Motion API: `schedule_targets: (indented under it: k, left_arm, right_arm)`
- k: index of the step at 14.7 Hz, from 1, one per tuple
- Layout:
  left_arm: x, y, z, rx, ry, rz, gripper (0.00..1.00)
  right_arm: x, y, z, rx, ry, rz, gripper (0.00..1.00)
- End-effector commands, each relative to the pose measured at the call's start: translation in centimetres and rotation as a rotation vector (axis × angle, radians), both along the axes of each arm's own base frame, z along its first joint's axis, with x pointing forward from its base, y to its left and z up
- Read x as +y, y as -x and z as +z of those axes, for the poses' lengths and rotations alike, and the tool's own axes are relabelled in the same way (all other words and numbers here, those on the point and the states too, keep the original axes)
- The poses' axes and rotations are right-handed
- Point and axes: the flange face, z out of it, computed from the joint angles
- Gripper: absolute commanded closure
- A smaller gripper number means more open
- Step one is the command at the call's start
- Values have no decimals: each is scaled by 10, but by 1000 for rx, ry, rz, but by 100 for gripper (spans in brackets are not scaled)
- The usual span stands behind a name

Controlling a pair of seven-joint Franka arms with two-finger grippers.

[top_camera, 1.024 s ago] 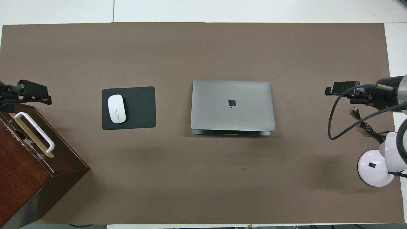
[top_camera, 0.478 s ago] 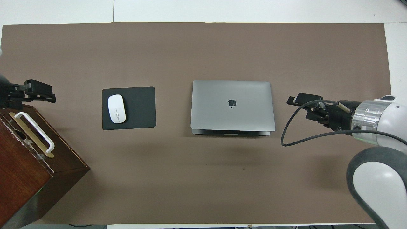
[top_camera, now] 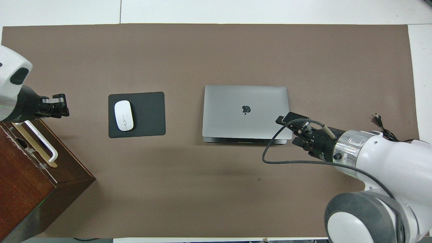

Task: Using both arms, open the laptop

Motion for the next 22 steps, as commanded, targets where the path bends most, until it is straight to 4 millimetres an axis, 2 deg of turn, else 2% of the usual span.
schedule_targets:
  k: [1, 4, 7, 11, 15, 18, 22]
  left_arm:
    - [-16, 14, -2, -34, 6, 18, 100]
    - [-20, 15, -4, -24, 19, 22, 100]
    - [-22, 21, -6, 7, 16, 70, 100]
    - [-45, 27, -8, 17, 41, 193, 100]
    - [-57, 30, -12, 5, 69, 325, 100]
    - [-55, 35, -23, 32, 184, 412, 100]
    - [-57, 38, -46, 99, 320, 644, 100]
  right_arm:
    - [18, 25, -8, 16, -48, -76, 0]
    - [44, 37, -19, 81, -83, -137, 0]
    - [45, 39, -35, 99, -66, -138, 0]
    - [44, 34, -56, 109, -43, -150, 0]
    - [46, 32, -71, 143, -27, -147, 0]
    - [48, 31, -82, 163, -17, -146, 0]
    - [49, 25, -99, 175, 1, -158, 0]
